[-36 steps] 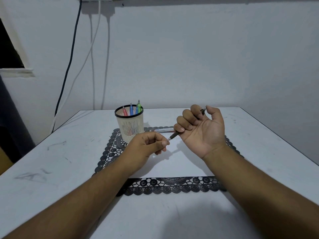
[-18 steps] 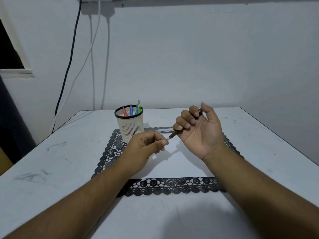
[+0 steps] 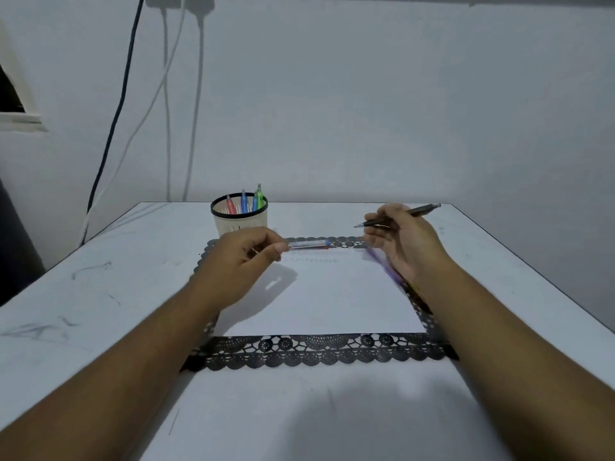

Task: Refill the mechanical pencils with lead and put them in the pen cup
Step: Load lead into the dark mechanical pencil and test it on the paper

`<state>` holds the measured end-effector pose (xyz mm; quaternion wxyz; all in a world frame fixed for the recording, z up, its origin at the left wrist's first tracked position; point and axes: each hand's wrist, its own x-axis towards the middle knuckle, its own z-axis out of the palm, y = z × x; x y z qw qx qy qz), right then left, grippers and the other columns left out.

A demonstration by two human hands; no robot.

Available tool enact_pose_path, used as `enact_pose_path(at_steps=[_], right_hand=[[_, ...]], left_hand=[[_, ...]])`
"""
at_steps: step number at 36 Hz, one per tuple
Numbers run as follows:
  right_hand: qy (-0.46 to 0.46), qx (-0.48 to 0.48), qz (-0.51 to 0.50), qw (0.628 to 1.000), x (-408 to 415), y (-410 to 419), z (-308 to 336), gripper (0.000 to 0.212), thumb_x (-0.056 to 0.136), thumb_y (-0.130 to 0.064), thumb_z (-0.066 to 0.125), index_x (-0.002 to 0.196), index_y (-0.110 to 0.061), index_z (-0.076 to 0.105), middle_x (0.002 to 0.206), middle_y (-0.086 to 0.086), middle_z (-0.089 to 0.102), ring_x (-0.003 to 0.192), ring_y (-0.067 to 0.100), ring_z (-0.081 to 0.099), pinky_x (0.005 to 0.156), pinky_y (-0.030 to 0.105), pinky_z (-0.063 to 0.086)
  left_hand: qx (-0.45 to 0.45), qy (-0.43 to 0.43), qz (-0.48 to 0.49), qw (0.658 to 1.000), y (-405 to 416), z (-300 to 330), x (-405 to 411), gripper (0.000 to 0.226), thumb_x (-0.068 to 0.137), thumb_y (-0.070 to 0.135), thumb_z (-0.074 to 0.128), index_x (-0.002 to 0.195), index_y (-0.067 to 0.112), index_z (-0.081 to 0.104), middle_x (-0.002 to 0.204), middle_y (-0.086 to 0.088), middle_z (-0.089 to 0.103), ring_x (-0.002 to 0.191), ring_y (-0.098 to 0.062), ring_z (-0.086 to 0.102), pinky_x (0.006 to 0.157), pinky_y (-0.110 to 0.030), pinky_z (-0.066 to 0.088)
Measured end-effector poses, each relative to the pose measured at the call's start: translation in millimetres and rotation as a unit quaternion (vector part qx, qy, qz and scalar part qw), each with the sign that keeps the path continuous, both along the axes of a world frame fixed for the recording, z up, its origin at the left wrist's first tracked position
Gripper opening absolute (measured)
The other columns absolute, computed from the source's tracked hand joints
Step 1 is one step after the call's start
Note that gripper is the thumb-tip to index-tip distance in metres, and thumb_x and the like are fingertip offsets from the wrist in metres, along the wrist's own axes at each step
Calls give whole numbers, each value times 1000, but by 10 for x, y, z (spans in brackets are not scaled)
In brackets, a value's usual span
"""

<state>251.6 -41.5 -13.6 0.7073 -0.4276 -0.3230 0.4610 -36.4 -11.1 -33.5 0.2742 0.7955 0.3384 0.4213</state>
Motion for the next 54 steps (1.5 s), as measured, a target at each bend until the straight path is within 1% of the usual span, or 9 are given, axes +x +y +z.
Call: enact_pose_path(at_steps=[3, 6, 13, 16, 20, 23, 34, 44, 54], right_hand=[[-23, -27, -25, 999, 77, 34, -98, 18, 103, -2, 53, 86, -6, 58, 78, 13, 65, 63, 22, 58, 56, 29, 56], [-57, -26, -18, 998, 90, 61, -174, 18, 104, -1, 52, 88, -4, 60, 81, 15, 64, 62, 22, 58, 56, 29, 54], [-124, -23, 21, 992, 29, 123, -318, 25, 94, 8, 48, 81, -5, 65, 84, 16, 66, 70, 23, 62, 65, 32, 57], [-147, -45, 35, 988, -19, 128, -349, 24, 89, 16, 48, 80, -1, 61, 73, 13, 64, 65, 23, 59, 62, 31, 53], [-173, -68, 59, 981, -96, 155, -423, 24, 88, 20, 51, 77, 0, 60, 70, 16, 60, 62, 24, 58, 60, 30, 52], [-194, -71, 74, 976, -107, 172, -437, 22, 89, 19, 53, 81, -1, 59, 68, 17, 58, 59, 22, 58, 59, 30, 51], [-263, -61, 69, 961, 8, 319, -382, 17, 89, 13, 55, 83, -2, 59, 71, 16, 56, 62, 24, 57, 57, 29, 50], [-271, -44, 115, 955, 195, 336, -463, 16, 87, 16, 61, 86, 0, 63, 77, 17, 62, 74, 26, 59, 77, 34, 56], [-276, -33, 117, 953, 165, 393, -466, 19, 86, 16, 59, 81, -2, 59, 73, 21, 58, 68, 29, 57, 58, 33, 48]], left_hand=[[28, 112, 0, 993, 74, -29, -47, 9, 98, 31, 67, 94, 30, 75, 89, 15, 71, 83, -7, 63, 78, -38, 55], [18, 173, -8, 985, 137, -75, -58, 7, 98, 29, 68, 96, 29, 75, 94, 15, 71, 87, -3, 63, 79, -34, 56], [23, 171, -36, 984, 175, -196, -47, 22, 101, 15, 60, 108, 30, 74, 110, 18, 71, 103, 6, 62, 86, -18, 47], [35, 194, -43, 979, 122, -230, 17, 21, 102, 26, 59, 118, 31, 71, 119, 21, 67, 112, 7, 58, 94, -21, 46], [55, 268, -42, 961, 38, -280, 77, 40, 103, 40, 57, 141, 30, 57, 140, 20, 53, 129, 2, 45, 110, -22, 36], [29, 300, -60, 952, 36, -317, 91, 48, 102, 48, 54, 148, 33, 48, 150, 20, 45, 137, 0, 39, 118, -28, 32], [2, 328, -58, 943, 23, -356, 110, 52, 103, 50, 51, 152, 38, 41, 158, 19, 30, 146, 0, 21, 118, -24, 20], [-22, 337, -57, 939, 29, -369, 117, 56, 100, 57, 48, 153, 43, 35, 159, 26, 21, 145, 8, 10, 120, -27, 20], [-32, 366, -53, 929, 40, -360, 149, 71, 92, 72, 40, 157, 47, 25, 165, 29, 9, 147, 9, 1, 120, -25, 11]])
